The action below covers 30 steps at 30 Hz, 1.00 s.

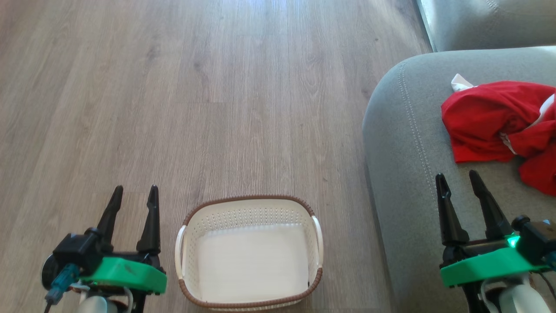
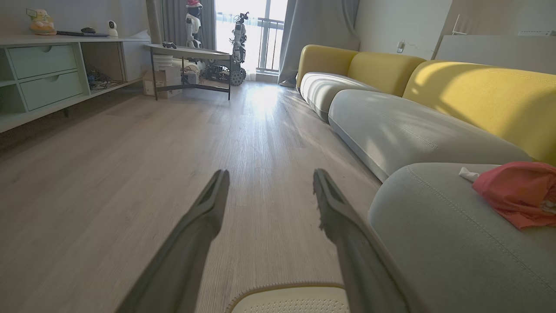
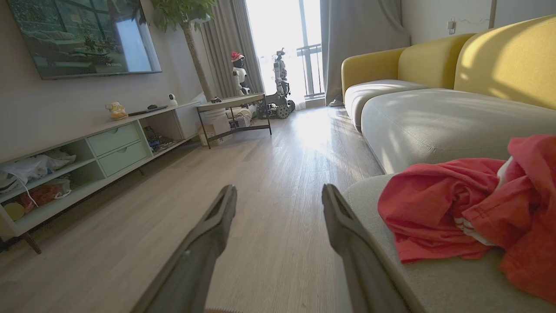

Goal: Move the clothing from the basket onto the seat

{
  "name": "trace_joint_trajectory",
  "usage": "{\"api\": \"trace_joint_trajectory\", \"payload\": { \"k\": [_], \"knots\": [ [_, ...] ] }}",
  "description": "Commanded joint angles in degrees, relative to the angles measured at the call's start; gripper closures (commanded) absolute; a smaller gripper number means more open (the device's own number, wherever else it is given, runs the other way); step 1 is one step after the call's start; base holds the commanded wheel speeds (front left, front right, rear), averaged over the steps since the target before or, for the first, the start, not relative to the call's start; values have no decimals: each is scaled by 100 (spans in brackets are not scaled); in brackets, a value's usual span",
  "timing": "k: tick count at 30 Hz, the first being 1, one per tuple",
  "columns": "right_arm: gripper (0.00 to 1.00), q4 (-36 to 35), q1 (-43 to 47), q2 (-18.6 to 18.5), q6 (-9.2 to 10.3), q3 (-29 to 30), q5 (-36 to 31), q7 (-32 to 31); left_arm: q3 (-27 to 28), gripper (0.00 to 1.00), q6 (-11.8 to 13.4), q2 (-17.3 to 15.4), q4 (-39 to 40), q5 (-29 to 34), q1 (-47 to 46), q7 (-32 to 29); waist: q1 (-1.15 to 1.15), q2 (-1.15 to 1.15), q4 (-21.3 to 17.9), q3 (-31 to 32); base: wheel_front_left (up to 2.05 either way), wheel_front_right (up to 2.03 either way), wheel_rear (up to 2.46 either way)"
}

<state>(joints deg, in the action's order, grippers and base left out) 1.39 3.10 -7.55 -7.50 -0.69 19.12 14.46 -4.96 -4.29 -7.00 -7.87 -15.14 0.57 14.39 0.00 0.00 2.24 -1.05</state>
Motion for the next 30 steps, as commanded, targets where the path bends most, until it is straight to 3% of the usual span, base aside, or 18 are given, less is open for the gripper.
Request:
{"api": "trace_joint_trajectory", "payload": {
  "k": [1, 26, 27, 30],
  "knots": [
    [0, -224, -149, -34, 1, -101, -46, 53, 263, 0, -45, 0, 168, 86, -179, 61, 0, 0, 2, -7, 0, 0, 0],
    [0, -171, -209, -1, 1, -128, -44, 53, 496, 0, -279, 210, 89, 341, -194, 61, 0, 0, -25, -48, 0, 0, 0],
    [100, 26, -5, 23, -1, 0, 3, -1, 245, 100, -278, 221, -96, 285, -2, -2, 0, 0, -25, -49, 0, 0, 0],
    [100, 327, 42, 34, 0, -21, 6, -15, 193, 100, -278, 235, -380, 281, 74, -23, 0, 0, -26, -50, 0, 0, 0]
  ]
}}
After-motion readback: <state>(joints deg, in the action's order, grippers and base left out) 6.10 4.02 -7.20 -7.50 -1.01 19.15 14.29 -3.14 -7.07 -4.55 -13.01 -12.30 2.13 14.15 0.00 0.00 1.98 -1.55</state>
